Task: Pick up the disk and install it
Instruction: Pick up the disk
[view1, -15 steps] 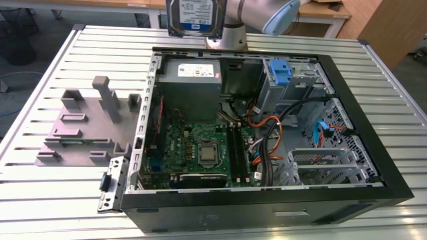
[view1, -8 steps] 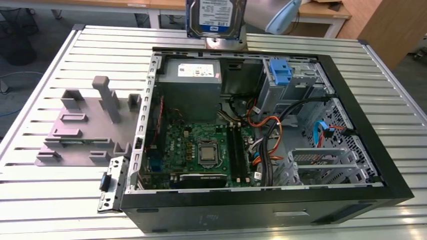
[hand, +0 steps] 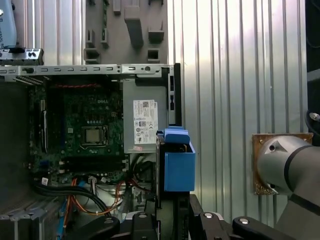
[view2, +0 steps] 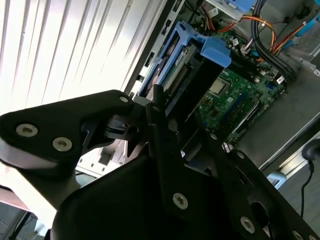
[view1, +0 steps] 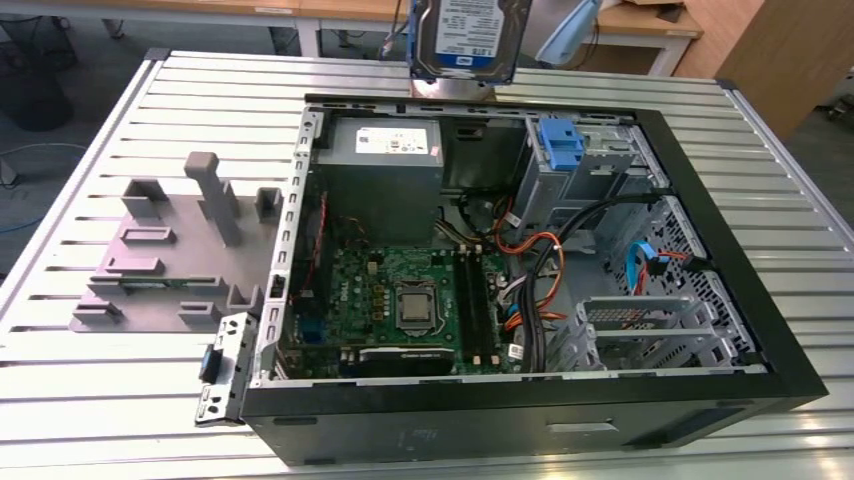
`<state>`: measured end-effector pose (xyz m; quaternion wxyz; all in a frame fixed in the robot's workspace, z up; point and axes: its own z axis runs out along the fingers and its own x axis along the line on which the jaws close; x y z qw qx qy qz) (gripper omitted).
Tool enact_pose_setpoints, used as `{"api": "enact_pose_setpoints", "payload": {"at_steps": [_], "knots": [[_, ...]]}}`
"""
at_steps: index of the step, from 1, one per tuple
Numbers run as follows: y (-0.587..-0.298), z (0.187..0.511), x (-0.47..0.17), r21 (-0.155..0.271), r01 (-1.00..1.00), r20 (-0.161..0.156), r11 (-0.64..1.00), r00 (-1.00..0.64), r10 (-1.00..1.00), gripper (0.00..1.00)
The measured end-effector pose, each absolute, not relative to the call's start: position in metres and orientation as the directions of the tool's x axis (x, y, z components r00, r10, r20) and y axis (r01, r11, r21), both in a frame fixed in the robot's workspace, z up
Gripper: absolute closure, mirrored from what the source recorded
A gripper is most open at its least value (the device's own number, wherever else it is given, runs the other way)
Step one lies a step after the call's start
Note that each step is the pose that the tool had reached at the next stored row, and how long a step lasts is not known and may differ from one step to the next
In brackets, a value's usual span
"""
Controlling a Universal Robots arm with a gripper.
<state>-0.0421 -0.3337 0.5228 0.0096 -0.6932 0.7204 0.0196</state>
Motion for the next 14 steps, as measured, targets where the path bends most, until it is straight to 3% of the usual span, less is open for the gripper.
{"api": "enact_pose_setpoints", "payload": {"at_steps": [14], "knots": [[-0.334, 0.522, -0.018, 0.015, -0.999, -0.041, 0.038, -0.039, -0.998, 0.65]]}}
